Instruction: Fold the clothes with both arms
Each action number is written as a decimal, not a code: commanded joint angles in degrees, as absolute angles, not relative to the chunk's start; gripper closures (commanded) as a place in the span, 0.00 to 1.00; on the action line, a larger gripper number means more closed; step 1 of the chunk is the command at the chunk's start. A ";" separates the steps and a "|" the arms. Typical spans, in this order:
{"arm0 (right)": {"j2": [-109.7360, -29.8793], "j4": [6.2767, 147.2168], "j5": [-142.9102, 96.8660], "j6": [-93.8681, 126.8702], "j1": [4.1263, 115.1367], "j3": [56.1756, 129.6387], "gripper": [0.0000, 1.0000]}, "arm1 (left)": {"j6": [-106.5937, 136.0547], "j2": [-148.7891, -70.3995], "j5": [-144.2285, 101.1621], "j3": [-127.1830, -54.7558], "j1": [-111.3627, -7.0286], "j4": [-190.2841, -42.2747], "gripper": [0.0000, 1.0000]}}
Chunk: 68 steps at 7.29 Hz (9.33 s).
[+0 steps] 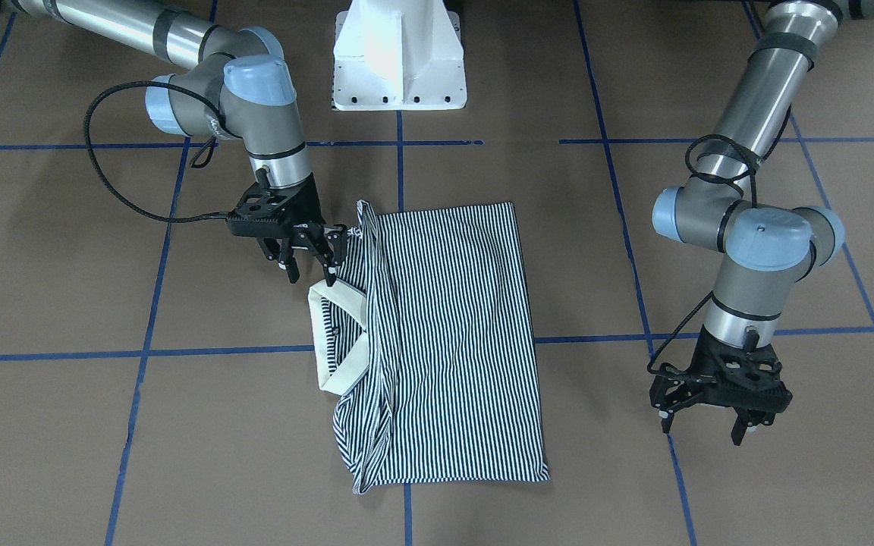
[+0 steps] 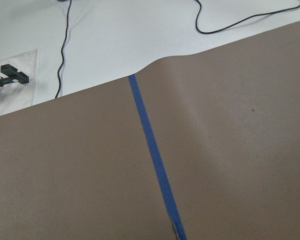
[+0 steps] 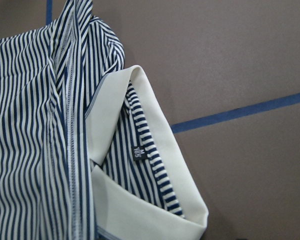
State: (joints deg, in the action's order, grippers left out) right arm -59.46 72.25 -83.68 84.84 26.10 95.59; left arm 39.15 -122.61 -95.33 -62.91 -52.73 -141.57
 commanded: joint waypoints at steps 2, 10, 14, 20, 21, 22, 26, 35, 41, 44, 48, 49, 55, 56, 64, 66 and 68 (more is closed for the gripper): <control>-53.27 82.17 -85.25 79.37 24.00 95.54 0.00 | 39.37 -122.61 -95.36 -63.63 -52.47 -141.50 0.00; -51.50 87.27 -85.25 75.24 21.27 95.18 1.00 | 39.46 -122.26 -95.36 -63.63 -52.12 -141.59 0.00; -55.44 87.72 -84.73 75.23 21.45 98.33 1.00 | 39.46 -122.26 -95.36 -63.72 -51.94 -141.59 0.00; -59.25 87.45 -82.44 75.23 19.51 101.34 0.50 | 39.46 -122.26 -95.36 -63.72 -51.94 -141.59 0.00; -57.24 86.76 -82.53 75.23 19.51 100.82 0.50 | 39.55 -122.26 -95.36 -63.72 -51.94 -141.59 0.00; -55.39 86.23 -82.53 76.19 19.51 100.81 0.51 | 40.86 -122.26 -95.36 -63.72 -51.68 -141.59 0.00; -55.72 81.38 -82.70 76.03 19.51 98.88 0.62 | 40.96 -122.17 -95.27 -64.07 -51.42 -141.59 0.00; -56.69 81.56 -82.62 75.76 19.34 98.88 1.00 | 41.04 -122.17 -95.27 -64.07 -51.06 -141.59 0.00; -66.43 81.39 -79.73 75.94 18.82 106.26 1.00 | 41.04 -122.17 -95.27 -64.07 -51.06 -141.59 0.00; -66.53 81.47 -79.45 76.03 18.55 106.61 0.31 | 41.04 -122.17 -95.27 -64.07 -50.80 -141.59 0.00; -66.79 80.77 -84.01 75.32 20.82 113.62 0.00 | 44.35 -121.65 -99.11 -68.70 -50.54 -140.89 0.00; -68.97 76.33 -84.02 76.02 21.09 114.25 0.00 | 49.26 -119.55 -103.58 -73.43 -50.54 -140.71 0.00; -74.53 64.16 -85.17 82.88 21.44 114.00 0.00 | 82.84 -105.30 -92.92 -102.30 -26.40 -133.08 0.00; -74.53 64.16 -84.82 83.14 21.45 113.99 0.00 | 89.15 -104.94 -90.12 -102.30 -23.15 -132.89 0.00; -74.53 64.16 -84.55 83.14 21.36 113.99 0.00 | 102.92 -105.12 -84.82 -102.39 -17.14 -128.06 0.53; -74.62 64.16 -84.55 83.14 21.36 113.99 0.00 | 102.57 -105.03 -84.90 -102.39 -17.05 -128.06 0.50; -74.71 64.16 -84.55 83.14 21.36 113.99 0.00 | 102.66 -105.12 -84.90 -102.39 -16.44 -128.06 0.52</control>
